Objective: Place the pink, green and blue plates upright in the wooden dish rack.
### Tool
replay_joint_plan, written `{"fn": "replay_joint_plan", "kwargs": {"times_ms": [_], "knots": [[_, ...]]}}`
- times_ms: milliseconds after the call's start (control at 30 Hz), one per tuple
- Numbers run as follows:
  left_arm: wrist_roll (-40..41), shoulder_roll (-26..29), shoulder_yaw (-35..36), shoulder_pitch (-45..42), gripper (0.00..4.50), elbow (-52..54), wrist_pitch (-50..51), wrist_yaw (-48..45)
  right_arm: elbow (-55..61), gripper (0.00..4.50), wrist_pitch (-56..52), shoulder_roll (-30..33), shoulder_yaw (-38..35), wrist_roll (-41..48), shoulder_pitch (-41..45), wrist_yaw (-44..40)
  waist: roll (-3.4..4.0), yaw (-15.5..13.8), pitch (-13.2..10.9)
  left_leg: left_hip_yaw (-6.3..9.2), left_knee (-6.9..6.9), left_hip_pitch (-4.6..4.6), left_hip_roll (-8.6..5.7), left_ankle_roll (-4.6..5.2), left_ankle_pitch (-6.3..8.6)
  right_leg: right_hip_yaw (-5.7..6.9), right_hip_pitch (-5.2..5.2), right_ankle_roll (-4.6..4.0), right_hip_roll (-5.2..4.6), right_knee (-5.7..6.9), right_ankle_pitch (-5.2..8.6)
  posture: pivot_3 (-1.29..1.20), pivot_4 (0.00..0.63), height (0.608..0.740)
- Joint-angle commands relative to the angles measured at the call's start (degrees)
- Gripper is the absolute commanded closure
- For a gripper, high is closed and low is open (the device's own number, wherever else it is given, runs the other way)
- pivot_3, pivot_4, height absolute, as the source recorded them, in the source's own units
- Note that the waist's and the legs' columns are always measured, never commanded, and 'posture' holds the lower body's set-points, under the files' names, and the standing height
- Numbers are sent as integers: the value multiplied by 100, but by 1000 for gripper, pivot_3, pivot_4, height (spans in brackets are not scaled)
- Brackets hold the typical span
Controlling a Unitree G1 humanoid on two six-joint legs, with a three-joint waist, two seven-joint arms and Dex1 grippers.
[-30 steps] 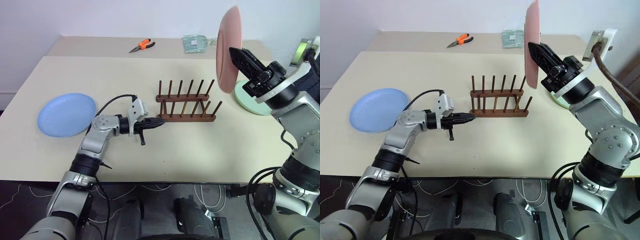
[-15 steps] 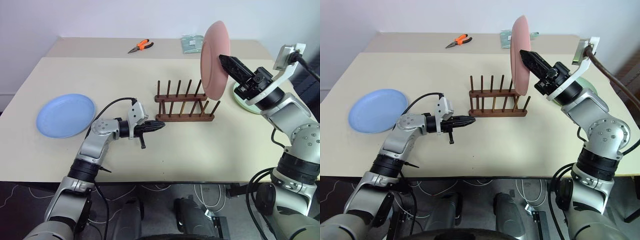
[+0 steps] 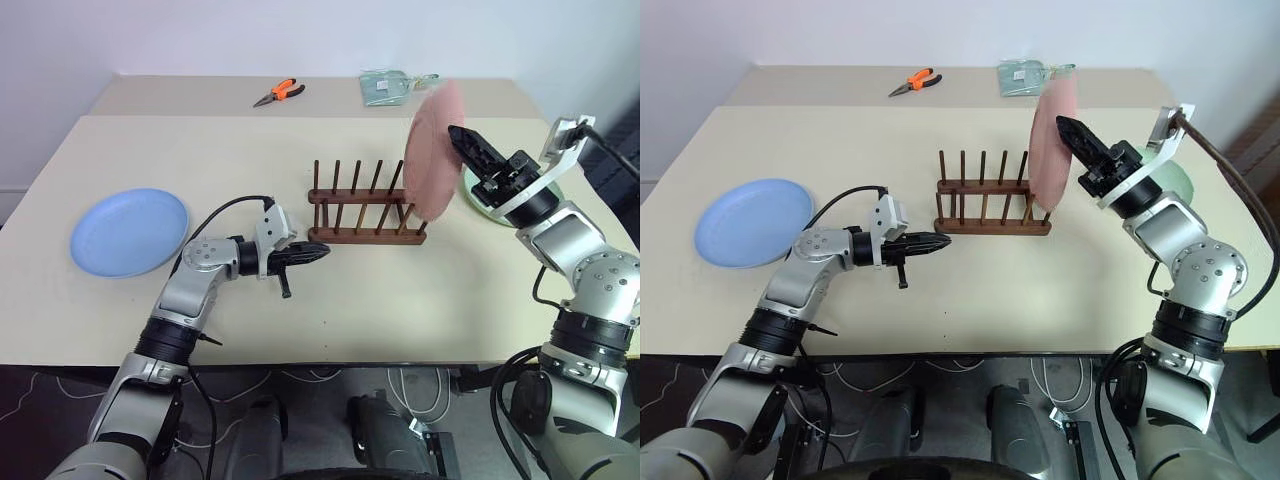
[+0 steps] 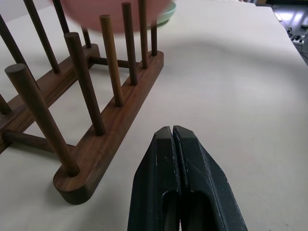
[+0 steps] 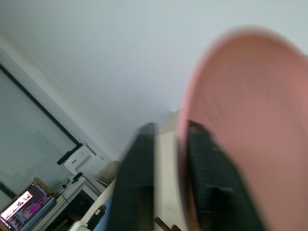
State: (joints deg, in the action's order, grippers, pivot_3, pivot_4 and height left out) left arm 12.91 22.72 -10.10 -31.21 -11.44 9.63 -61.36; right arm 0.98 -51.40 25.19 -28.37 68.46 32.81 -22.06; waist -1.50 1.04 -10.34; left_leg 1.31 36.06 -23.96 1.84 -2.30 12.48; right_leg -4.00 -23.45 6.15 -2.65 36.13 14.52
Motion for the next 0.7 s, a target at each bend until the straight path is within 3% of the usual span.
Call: {"fn": "replay_joint_plan", "kwargs": {"times_ms": [33, 67, 300, 367, 433, 533, 600, 700], "knots": [[10, 53, 14, 23, 4500, 249, -38, 5, 387, 1570, 352, 214, 51, -335, -36, -76, 1, 0, 0, 0, 0, 0, 0, 0, 0, 0, 0, 0, 0, 0, 0, 0, 150, 732], [14, 62, 13, 36, 4500, 269, -22, 11, 622, 1104, 491, 424, 202, -659, -150, -219, 3, -1, -2, 0, 0, -1, 0, 0, 0, 0, 0, 0, 0, 0, 0, 0, 150, 732], [61, 194, 54, 133, 4500, 407, 35, 11, 1953, 1104, 1429, 2460, 248, -2465, -1971, -1634, 6, -41, -3, 0, 3, -10, -3, 0, 1, 2, -2, -10, -4, -11, 11, 0, 150, 732], [71, 215, 48, 133, 4500, 395, 35, 1, 2007, 1104, 1751, 2906, 232, -3019, -2563, -1929, 4, -32, -2, -1, 5, -8, -3, 0, 1, 0, 0, -11, -4, -11, 12, 0, 150, 732], [62, 192, 11, 92, 4500, 333, 15, -24, 1593, 1104, 2252, 3241, 663, -3941, -2794, -1841, 8, 11, 0, -6, 9, -2, -2, 0, 1, -3, 2, -13, -3, -10, 11, 0, 150, 732], [25, 87, -69, -11, 4500, 216, -42, -52, 449, 1104, 3212, 3429, 1676, -5540, -2479, -1358, 5, 67, -1, -27, 6, 30, 0, 0, 1, -19, 13, -20, -3, -7, 8, 0, 150, 732], [-3, 6, -111, -93, 4500, 135, -80, -74, -856, 1104, 4065, 3302, 2482, -6598, -1768, -1005, 6, 125, 0, -29, 3, 42, 0, -1, 1, -21, 22, -22, -5, -9, 8, 0, 150, 732], [-15, -35, -123, -162, 4500, 65, -115, -95, -2250, 1104, 4982, 3092, 3118, -7400, -988, -787, 11, 145, -4, -38, -6, 43, -2, -1, 1, -30, 19, -21, -5, -9, 9, 0, 150, 732]]}}
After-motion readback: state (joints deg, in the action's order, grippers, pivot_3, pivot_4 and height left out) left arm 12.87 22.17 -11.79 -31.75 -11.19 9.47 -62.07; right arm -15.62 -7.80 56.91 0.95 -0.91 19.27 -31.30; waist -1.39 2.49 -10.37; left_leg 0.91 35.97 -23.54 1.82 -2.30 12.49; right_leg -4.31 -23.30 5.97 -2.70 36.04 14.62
